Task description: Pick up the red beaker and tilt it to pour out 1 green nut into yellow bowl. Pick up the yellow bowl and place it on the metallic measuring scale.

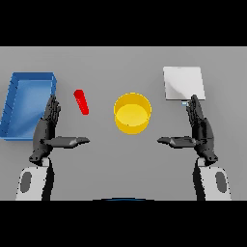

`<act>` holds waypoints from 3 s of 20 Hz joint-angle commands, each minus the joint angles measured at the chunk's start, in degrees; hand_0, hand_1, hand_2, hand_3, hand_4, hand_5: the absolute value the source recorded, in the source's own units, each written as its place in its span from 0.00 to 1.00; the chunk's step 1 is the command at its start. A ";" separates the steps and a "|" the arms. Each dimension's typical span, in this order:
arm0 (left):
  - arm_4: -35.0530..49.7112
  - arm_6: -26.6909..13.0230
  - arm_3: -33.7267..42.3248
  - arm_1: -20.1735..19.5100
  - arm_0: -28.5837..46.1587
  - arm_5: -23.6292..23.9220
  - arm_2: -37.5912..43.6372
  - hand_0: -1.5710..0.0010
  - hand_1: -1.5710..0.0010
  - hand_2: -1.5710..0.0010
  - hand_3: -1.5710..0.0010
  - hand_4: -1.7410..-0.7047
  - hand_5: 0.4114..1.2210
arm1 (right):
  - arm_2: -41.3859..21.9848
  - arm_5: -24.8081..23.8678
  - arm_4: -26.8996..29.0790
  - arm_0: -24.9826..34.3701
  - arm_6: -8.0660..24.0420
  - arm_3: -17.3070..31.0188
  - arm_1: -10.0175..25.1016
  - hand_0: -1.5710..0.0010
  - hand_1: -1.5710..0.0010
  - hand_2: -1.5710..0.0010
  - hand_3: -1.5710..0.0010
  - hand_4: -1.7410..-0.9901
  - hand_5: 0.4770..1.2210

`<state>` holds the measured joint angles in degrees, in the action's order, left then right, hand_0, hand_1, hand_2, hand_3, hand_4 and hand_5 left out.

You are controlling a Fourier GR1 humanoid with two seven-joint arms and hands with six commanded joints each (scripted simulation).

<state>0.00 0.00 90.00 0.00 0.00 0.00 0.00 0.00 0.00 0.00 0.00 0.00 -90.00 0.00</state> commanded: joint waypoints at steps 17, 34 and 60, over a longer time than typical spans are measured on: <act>-8.61 -5.20 9.18 -3.55 5.59 -1.56 -7.46 1.00 1.00 1.00 1.00 0.58 0.29 | -6.89 -1.95 -13.55 -5.02 -6.32 -7.02 4.38 1.00 1.00 1.00 1.00 0.77 0.20; -10.32 0.39 -21.65 -3.96 -19.02 -0.89 -1.81 1.00 1.00 1.00 1.00 0.53 0.31 | -6.32 -0.39 -10.93 -5.04 -4.94 -7.80 3.97 1.00 1.00 1.00 1.00 0.69 0.21; -8.86 12.92 -39.50 0.88 -30.23 6.09 3.98 0.07 0.07 0.06 0.09 0.12 0.93 | -5.66 0.36 -9.52 -5.87 -5.46 -8.58 4.41 1.00 1.00 1.00 1.00 0.66 0.22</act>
<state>-8.79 12.98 50.52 0.87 -30.24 6.01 3.98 -5.65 0.35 -9.52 -5.88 -5.41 -98.59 4.43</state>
